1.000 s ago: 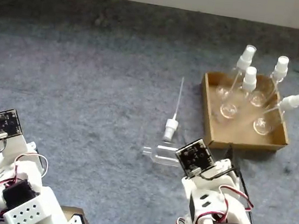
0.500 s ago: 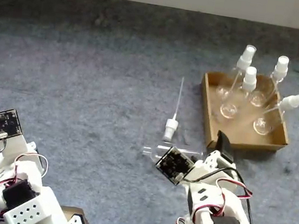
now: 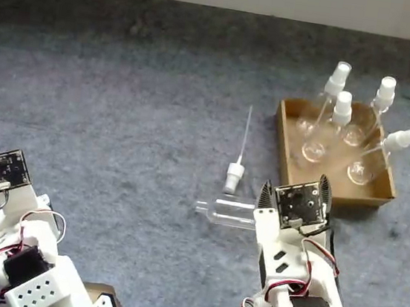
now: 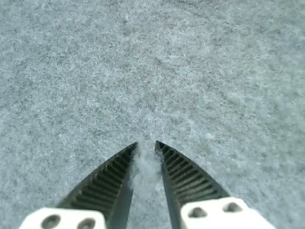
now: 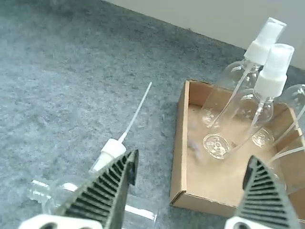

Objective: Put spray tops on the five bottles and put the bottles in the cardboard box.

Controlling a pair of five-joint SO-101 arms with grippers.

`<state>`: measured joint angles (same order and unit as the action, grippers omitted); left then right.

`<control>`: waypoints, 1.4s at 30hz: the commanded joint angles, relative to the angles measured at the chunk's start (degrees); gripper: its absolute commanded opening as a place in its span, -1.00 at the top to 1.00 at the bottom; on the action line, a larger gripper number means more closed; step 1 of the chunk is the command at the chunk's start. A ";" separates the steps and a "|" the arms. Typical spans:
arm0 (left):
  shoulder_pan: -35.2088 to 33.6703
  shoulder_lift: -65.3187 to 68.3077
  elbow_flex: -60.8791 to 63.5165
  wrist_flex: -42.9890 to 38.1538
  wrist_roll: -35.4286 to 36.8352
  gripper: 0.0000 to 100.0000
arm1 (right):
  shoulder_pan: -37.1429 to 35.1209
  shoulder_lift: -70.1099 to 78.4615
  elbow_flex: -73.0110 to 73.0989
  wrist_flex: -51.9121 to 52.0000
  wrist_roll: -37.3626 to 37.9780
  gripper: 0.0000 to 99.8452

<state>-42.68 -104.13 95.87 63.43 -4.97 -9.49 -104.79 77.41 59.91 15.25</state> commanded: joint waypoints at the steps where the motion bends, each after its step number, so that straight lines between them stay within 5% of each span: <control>1: 0.92 -0.22 1.19 0.35 -0.35 0.98 | 0.48 4.88 -2.77 -1.63 -0.79 0.39; 16: 0.92 -0.22 1.19 0.35 -0.35 0.98 | 0.57 42.51 -23.87 4.70 -13.27 0.40; 22: 0.92 -0.22 1.19 0.35 -0.35 0.98 | 0.48 44.79 -24.31 4.35 -13.27 1.00; 28: 1.19 -0.31 1.10 0.00 -0.53 0.98 | 0.40 44.79 -24.57 3.38 -13.27 0.99; 42: 16.48 -0.13 -10.77 5.01 -19.08 0.98 | 0.57 44.70 -12.97 3.03 -13.01 0.99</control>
<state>-29.41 -104.13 92.70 65.63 -19.30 -9.49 -60.31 64.48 64.40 2.59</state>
